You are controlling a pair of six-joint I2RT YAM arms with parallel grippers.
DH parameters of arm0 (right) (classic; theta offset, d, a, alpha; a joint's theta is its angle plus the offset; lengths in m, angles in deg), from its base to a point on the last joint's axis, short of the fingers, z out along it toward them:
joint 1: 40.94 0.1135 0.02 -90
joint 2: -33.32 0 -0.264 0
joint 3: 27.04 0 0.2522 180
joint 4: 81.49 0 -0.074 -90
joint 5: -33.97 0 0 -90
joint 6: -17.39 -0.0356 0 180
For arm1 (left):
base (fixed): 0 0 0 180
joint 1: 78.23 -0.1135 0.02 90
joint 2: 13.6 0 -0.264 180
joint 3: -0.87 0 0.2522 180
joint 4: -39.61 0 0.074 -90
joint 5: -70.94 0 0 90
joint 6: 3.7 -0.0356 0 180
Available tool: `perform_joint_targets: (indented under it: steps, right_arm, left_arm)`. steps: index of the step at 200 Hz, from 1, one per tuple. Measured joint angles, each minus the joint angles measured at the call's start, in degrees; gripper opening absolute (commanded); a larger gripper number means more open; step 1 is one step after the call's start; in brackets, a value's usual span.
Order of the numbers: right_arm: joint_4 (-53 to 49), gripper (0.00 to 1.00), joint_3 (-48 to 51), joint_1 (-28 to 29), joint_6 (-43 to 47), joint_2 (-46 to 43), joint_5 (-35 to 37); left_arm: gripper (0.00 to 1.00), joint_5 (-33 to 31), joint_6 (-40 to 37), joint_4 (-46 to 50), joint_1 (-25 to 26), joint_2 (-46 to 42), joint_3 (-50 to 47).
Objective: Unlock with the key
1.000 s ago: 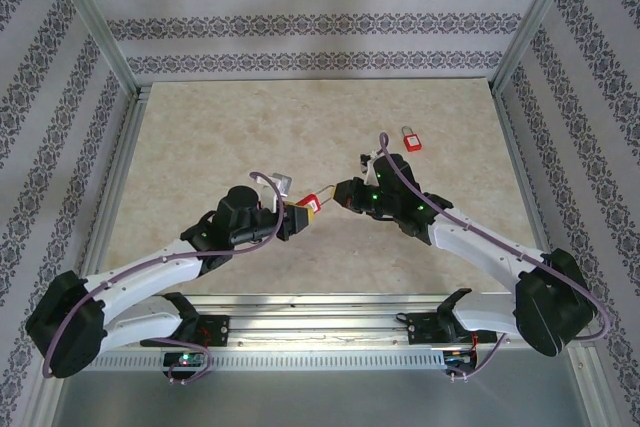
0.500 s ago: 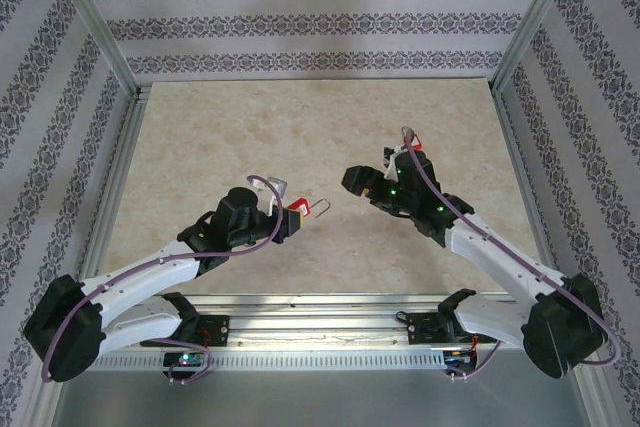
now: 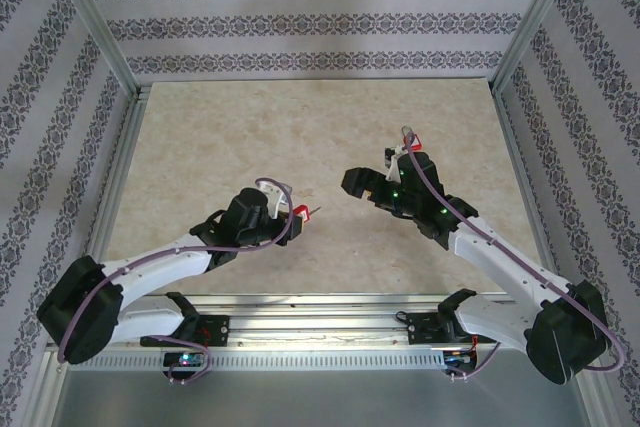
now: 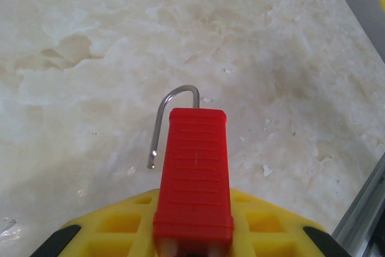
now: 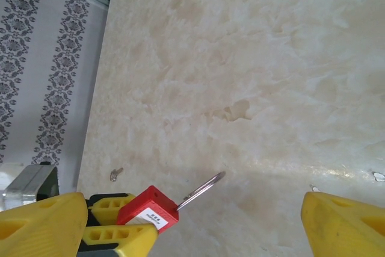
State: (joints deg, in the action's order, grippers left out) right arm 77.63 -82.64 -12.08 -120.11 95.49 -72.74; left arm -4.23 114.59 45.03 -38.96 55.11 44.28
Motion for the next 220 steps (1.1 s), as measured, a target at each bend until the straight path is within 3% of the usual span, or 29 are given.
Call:
perform_joint_targets:
  steps: [153,220]
  right_arm:
    - [-0.2,0.93,0.0,0.0,1.3,4.8,0.4]
    - [-0.2,0.93,0.0,0.0,1.3,5.0,0.4]
  left_arm:
    - [0.00,4.9,9.3,-15.5,-0.1,10.4,-5.6]
    - [0.00,7.3,10.5,-20.7,-4.2,14.7,-7.4]
